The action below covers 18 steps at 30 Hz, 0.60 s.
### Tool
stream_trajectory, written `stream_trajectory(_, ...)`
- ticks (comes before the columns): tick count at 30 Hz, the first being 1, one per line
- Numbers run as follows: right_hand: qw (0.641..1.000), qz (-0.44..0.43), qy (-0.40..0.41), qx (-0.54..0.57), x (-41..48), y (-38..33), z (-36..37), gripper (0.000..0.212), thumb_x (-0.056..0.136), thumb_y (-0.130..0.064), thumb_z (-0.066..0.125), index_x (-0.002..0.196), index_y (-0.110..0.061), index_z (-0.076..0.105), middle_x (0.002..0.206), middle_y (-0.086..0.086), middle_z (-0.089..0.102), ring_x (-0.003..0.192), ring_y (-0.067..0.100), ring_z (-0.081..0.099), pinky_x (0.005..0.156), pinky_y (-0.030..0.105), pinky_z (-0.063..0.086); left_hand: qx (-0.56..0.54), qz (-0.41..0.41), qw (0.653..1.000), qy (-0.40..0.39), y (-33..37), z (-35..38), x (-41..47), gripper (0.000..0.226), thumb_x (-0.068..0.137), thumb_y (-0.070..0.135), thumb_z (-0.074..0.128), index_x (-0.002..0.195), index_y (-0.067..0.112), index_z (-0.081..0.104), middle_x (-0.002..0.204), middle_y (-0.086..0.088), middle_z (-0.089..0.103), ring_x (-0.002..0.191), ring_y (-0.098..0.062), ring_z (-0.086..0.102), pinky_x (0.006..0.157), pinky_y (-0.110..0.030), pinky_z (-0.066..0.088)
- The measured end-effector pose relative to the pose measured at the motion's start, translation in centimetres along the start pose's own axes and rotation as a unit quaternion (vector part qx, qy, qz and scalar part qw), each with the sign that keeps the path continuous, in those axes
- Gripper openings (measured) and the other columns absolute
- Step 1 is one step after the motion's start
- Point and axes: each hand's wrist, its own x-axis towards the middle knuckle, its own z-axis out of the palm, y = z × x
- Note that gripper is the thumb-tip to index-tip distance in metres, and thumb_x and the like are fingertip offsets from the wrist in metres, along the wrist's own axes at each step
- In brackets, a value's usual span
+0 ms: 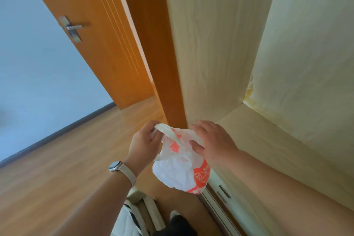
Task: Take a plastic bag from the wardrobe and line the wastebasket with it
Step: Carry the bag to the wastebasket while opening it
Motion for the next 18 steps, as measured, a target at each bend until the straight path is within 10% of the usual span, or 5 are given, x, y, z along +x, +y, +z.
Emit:
stream_trajectory(6,0.996,-0.066,-0.063,0.021,4.1,-4.3,2.0,0.056,0.101,-0.052,0.036,0.15,-0.024,0.034,0.156,-0.004,0.032,0.143,0.018,0.028,0.115,0.036,0.024,-0.012,-0.036,0.997,0.064,-3.3,-3.9,0.2,0.02,0.092,0.012,0.054,0.09,0.031,0.061,0.077,0.011,0.067,0.072,-0.001,0.061,0.059,-0.021,0.046)
stream_trajectory(18,0.976,-0.04,-0.123,0.177,17.8,-13.6,7.9,0.058,0.097,-0.061,0.045,0.147,-0.04,0.024,0.149,-0.017,0.038,0.135,0.01,0.04,0.103,0.032,0.041,-0.097,-0.077,0.979,0.16,-10.2,-13.1,8.0,0.035,0.091,0.006,0.055,0.082,0.039,0.06,0.08,0.013,0.065,0.073,0.005,0.058,0.058,-0.009,0.045)
